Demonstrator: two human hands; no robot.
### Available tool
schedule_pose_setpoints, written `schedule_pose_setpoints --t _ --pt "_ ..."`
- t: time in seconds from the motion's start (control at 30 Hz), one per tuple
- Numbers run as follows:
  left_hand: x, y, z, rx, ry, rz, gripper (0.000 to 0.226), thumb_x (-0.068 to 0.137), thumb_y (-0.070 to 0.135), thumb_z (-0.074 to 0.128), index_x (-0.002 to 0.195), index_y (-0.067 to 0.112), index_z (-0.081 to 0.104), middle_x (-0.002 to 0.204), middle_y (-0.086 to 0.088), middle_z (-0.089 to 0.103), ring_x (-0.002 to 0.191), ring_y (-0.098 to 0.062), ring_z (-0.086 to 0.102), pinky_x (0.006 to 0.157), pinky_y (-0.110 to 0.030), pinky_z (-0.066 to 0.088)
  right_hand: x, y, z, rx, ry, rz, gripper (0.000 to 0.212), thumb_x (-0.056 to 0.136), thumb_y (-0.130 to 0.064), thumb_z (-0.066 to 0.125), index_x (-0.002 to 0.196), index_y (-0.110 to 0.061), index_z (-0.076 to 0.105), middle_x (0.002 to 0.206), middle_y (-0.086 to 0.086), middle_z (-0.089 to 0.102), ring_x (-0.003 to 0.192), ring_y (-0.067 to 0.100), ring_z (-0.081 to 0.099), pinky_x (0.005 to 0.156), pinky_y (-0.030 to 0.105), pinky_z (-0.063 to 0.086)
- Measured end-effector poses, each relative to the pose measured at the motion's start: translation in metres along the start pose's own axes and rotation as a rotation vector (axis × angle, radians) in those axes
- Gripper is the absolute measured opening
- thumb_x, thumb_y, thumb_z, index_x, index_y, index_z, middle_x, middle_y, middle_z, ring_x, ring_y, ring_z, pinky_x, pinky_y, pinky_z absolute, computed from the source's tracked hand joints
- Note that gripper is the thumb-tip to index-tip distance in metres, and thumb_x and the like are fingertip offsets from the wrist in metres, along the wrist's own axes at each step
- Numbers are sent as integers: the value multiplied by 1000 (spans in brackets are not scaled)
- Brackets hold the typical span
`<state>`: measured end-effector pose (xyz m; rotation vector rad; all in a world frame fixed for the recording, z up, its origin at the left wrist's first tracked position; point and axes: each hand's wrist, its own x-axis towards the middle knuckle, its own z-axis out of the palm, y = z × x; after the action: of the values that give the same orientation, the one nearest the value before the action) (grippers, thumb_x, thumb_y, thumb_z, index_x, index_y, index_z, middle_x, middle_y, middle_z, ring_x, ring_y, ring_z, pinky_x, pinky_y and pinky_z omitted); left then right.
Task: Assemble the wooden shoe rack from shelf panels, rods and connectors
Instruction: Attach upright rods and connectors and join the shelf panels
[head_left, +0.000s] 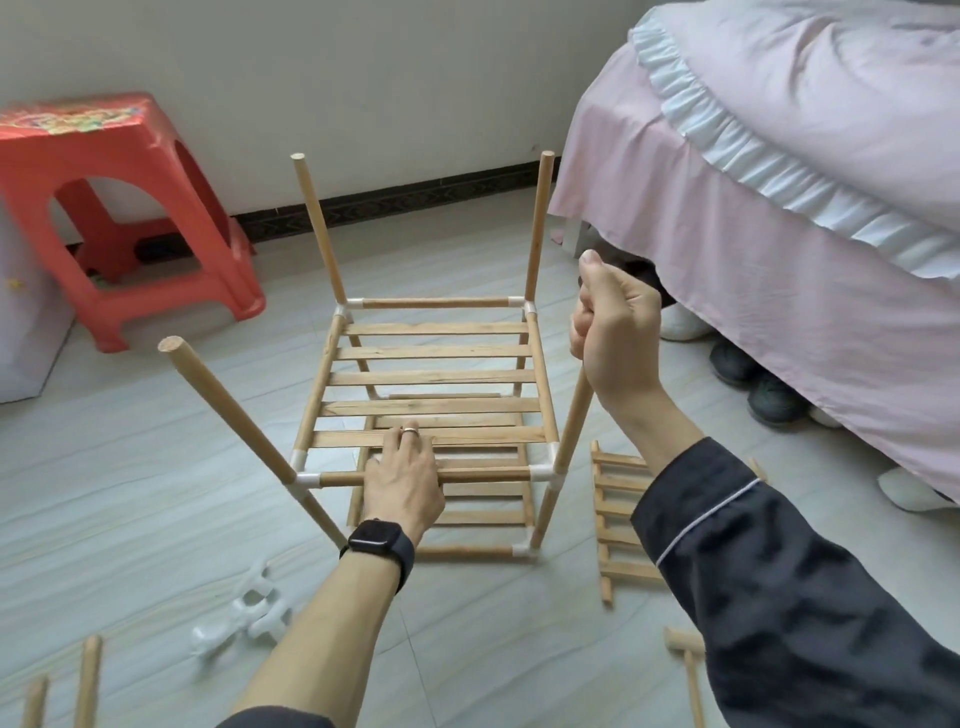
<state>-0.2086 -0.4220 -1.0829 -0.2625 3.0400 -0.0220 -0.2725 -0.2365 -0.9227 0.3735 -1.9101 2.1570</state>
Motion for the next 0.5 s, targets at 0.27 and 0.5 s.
schedule_pose_setpoints --t 0.27,0.5 --pt "17 21 -9 109 -68 31 71 98 17 44 159 22 8 150 -20 32 133 -43 36 90 -41 53 -1 10 -23 148 -234 215 45 91 -29 44 53 -19 24 45 -4 18 41 13 15 41 20 21" --pt "29 25 0 401 -67 151 63 104 11 27 157 0 -5 154 -38 28 133 -56 43 114 -56 37 21 5 -29 104 -495 384 30 75 -22 37 52 -19 16 42 -7 19 41 11 15 44 26 13"
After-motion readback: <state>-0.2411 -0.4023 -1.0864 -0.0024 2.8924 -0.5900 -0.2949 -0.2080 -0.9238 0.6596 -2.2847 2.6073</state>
